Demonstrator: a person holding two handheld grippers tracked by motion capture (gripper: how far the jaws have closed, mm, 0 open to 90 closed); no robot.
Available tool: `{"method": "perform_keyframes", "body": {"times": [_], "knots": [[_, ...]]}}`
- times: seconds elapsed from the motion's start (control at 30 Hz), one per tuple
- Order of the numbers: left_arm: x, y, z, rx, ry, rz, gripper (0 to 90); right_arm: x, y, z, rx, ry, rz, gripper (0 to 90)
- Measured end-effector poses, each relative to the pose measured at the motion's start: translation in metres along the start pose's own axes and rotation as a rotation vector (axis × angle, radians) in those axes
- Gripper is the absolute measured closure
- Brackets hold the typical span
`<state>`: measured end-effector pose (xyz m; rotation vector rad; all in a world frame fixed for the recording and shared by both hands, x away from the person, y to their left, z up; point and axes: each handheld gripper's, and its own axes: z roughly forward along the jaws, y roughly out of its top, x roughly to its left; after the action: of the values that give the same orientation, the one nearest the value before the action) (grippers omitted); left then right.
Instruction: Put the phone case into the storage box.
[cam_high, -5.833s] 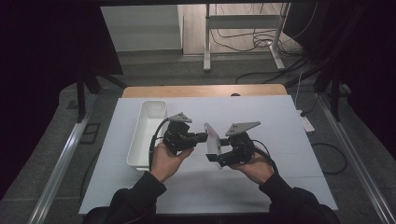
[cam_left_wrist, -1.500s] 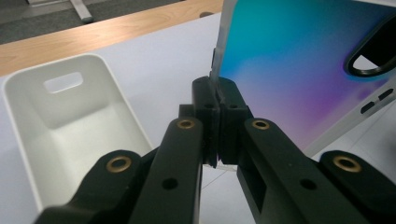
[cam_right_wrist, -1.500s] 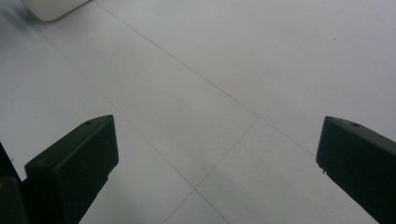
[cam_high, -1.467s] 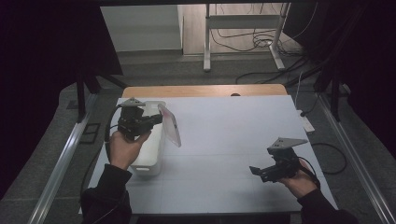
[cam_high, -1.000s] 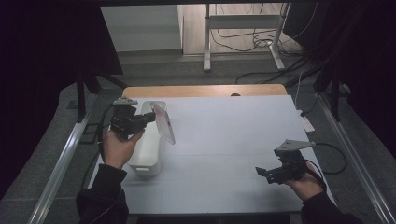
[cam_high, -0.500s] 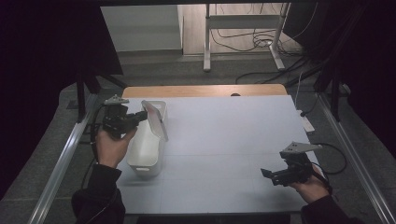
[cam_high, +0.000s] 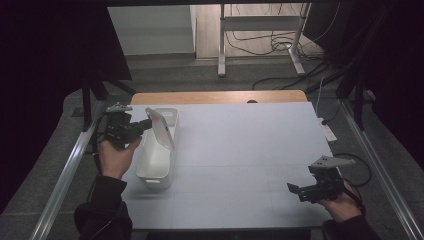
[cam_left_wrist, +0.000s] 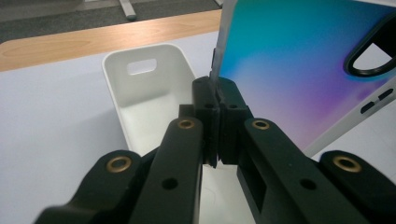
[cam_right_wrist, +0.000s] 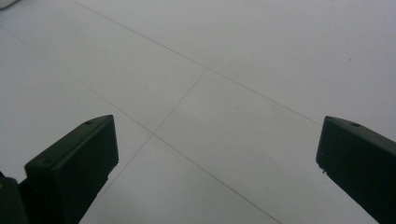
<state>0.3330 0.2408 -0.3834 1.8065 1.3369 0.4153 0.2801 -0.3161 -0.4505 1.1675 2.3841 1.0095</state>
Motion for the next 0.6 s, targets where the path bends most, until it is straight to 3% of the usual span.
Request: {"method": "perform_keyframes", "body": {"times": [0.33,0.6], "knots": [[0.009,0.001,-0.004,-0.011,0.022,-0.016,88.1,-0.003,-0.004,-0.009,-0.028,-0.023,0.028,0.0],[0.014,0.004,0.003,-0.006,0.037,-0.013,88.0,-0.005,-0.006,-0.013,-0.035,-0.043,0.041,0.0]]}}
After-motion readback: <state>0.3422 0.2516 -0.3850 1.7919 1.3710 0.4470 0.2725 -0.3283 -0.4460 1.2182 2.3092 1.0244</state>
